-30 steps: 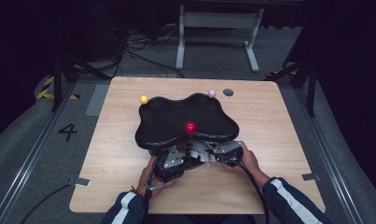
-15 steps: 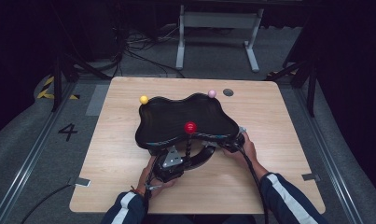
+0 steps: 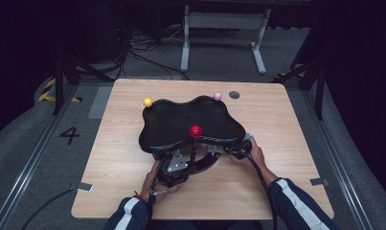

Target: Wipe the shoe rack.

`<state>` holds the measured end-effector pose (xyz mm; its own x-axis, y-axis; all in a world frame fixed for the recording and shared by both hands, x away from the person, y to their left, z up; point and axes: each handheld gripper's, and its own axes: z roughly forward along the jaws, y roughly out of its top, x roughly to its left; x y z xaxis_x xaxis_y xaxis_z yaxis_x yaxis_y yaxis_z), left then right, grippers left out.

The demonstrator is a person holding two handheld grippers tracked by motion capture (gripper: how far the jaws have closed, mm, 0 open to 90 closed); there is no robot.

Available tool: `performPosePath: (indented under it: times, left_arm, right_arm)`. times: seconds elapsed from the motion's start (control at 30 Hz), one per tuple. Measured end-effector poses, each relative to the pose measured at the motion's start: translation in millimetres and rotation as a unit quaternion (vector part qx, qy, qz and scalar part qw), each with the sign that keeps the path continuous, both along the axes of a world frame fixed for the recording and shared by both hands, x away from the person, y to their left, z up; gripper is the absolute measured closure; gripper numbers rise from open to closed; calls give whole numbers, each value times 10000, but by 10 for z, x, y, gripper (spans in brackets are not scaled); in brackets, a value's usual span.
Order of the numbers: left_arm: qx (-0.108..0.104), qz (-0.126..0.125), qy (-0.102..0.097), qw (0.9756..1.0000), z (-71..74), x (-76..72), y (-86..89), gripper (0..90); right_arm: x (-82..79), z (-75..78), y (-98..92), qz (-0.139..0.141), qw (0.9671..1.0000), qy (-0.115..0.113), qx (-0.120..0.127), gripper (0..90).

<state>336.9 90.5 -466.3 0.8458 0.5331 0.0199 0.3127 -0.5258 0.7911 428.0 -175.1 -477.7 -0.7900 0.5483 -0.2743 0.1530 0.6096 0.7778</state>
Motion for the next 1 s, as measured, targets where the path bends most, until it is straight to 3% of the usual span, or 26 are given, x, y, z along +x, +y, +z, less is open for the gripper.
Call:
performPosePath:
  times: [0.03, 0.27, 0.3, 0.4, 0.43, 0.53, 0.63, 0.67, 0.73, 0.77, 0.83, 0.97, 1.0]
  left_arm:
    - [19, -11, -8, 10000, 2, 2, -1, 743]
    - [65, -1, -51, 10000, 5, 4, -17, 744]
    - [-47, 60, -7, 10000, -3, -4, -31, 744]
    - [-33, 51, -16, 10000, -3, 1, -27, 744]
    - [-27, 63, -27, 10000, -2, 0, -30, 745]
    - [175, -1, -117, 9998, 17, 27, -11, 745]
    - [96, 57, -78, 9999, 6, 26, -18, 745]
    - [44, 99, -77, 9999, -1, 34, -18, 745]
    - [50, 117, -44, 9999, -1, 36, -16, 745]
    - [-101, 178, -41, 9998, -17, 33, -31, 746]
    - [-99, 176, -46, 9998, -17, 35, -31, 746]
    - [-50, 197, -23, 9998, -10, 46, -16, 746]
    - [-67, 186, -93, 9998, -15, 52, -15, 746]
  right_arm:
    - [-67, 19, -5, 210, 9997, 66, -44, 794]
    - [-288, 23, 46, 779, 9965, 279, 95, 791]
    - [-317, 25, 56, 845, 9960, 288, 77, 791]
    - [-393, 31, 78, 879, 9958, 236, 98, 792]
    - [-419, 44, 65, 944, 9948, 322, 186, 792]
    - [-397, 42, 55, 884, 9956, 283, 118, 792]
    - [-351, 18, 38, 686, 9975, 171, 48, 792]
    - [-289, 11, 9, 462, 9989, 114, 41, 791]
    - [-271, 11, -3, 386, 9992, 101, 21, 791]
    - [-261, 11, -11, 354, 9993, 101, 35, 791]
    - [-260, 10, -18, 299, 9995, 99, 15, 792]
    - [-347, 17, 44, 431, 9989, 170, 54, 792]
    - [-377, 18, 72, 485, 9987, 137, 48, 792]
